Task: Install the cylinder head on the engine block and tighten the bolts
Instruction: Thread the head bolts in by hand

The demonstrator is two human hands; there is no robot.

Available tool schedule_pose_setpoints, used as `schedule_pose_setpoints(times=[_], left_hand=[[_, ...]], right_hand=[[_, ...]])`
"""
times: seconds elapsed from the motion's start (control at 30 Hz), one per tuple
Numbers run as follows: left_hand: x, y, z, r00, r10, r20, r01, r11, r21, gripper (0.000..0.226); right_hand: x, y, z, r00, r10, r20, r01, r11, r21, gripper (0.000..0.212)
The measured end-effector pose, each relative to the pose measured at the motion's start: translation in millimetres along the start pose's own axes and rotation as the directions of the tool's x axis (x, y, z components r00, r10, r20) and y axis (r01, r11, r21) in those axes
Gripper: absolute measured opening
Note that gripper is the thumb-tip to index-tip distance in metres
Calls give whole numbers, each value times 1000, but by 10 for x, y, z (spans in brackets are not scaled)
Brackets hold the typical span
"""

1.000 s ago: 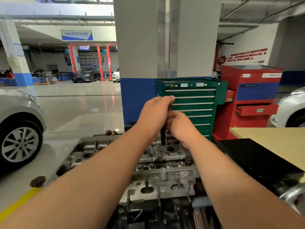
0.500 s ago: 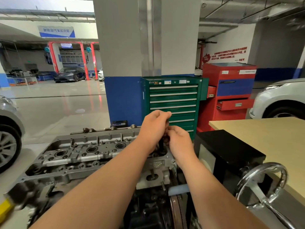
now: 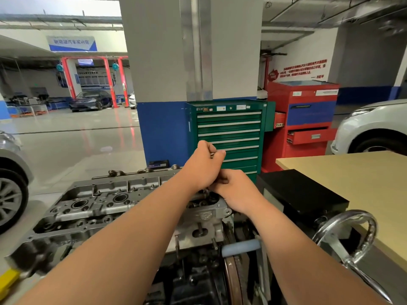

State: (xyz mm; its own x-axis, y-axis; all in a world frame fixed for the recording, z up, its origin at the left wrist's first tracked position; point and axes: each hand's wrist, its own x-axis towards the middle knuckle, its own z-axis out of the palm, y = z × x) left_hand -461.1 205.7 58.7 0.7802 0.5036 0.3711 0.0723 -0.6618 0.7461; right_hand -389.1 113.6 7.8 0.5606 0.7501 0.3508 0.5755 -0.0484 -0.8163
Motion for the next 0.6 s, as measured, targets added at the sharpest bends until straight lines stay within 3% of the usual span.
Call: schedule_pose_setpoints(times=[0.1,0.2,0.3,0.4,0.53,0.6], left_hand=[[-96,-105,-27,992,17,-126,-23,999,-41,23],[-184,-219,-82,970,-15,-241,-45,970,-241,21],[-226,-258,-67,982,-13,-186,-63,915,-398,13],[-245,-238,-7,990,59,-129,-105,914,-391,20],[-250,-269,44,989,104,-108,-139,905,-402,24],[-240,-289,56,987,116,-107,-150,899,-411,23]], right_hand=[[5,-26,25,1000,13,8,-13,999,35,15],[4,-7,55,999,9,-40,-10,1000,-25,21],[-5,50,76,991,4,-133,-18,994,-105,28],[1,72,97,985,27,-169,-46,993,-112,30],[-18,50,44,997,34,-65,-38,998,-58,10],[-33,40,-17,1000,27,6,-26,999,-29,16]])
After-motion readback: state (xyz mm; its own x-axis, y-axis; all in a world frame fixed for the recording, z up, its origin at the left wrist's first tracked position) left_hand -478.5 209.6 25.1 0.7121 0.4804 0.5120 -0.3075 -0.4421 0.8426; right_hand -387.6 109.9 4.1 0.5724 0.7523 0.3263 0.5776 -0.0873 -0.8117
